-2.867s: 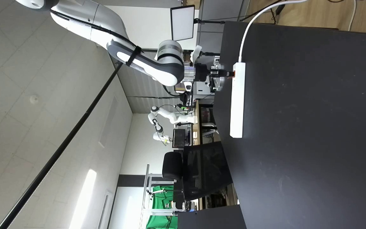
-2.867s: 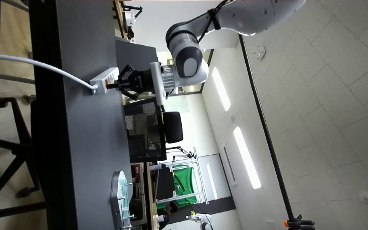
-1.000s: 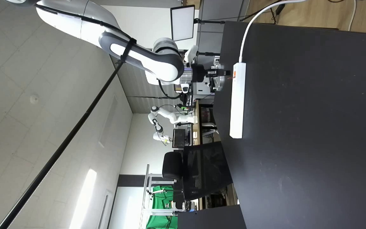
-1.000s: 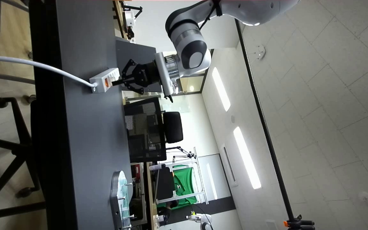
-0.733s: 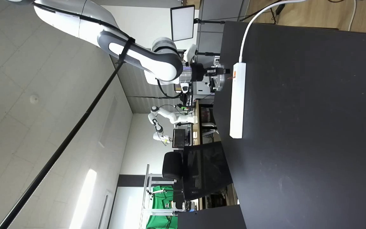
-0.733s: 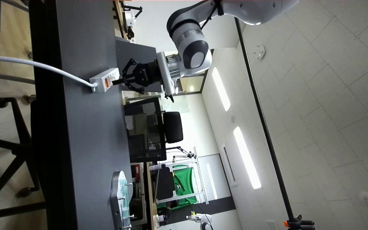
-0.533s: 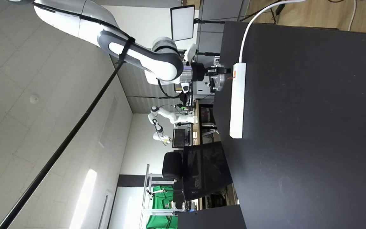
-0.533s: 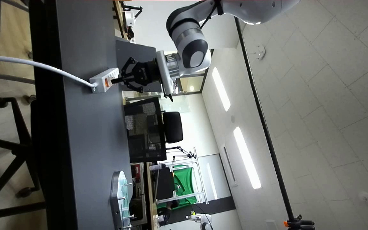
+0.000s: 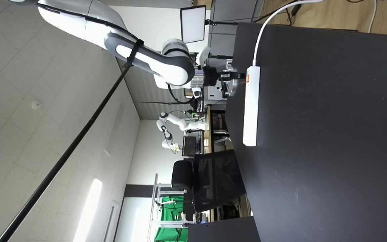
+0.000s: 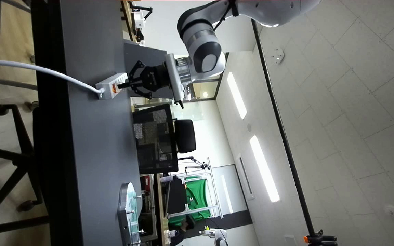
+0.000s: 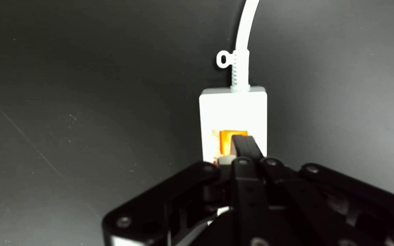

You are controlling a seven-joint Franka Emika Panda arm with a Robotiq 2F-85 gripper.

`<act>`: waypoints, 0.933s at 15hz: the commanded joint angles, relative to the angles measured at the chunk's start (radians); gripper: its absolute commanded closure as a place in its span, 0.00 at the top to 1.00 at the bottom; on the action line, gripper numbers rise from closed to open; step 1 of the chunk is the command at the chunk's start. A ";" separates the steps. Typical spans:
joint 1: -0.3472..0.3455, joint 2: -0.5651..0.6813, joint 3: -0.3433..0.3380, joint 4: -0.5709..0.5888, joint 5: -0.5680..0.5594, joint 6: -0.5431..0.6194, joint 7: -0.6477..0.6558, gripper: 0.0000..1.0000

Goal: Switch the extension cord on

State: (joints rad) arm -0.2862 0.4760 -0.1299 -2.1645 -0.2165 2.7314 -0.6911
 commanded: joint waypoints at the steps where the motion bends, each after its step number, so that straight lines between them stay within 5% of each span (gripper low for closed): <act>1: -0.032 0.007 0.030 0.002 0.016 0.038 -0.003 0.00; 14: -0.046 0.031 0.039 0.015 0.007 0.055 0.010 0.00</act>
State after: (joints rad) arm -0.3236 0.5075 -0.0957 -2.1617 -0.2123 2.7936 -0.6912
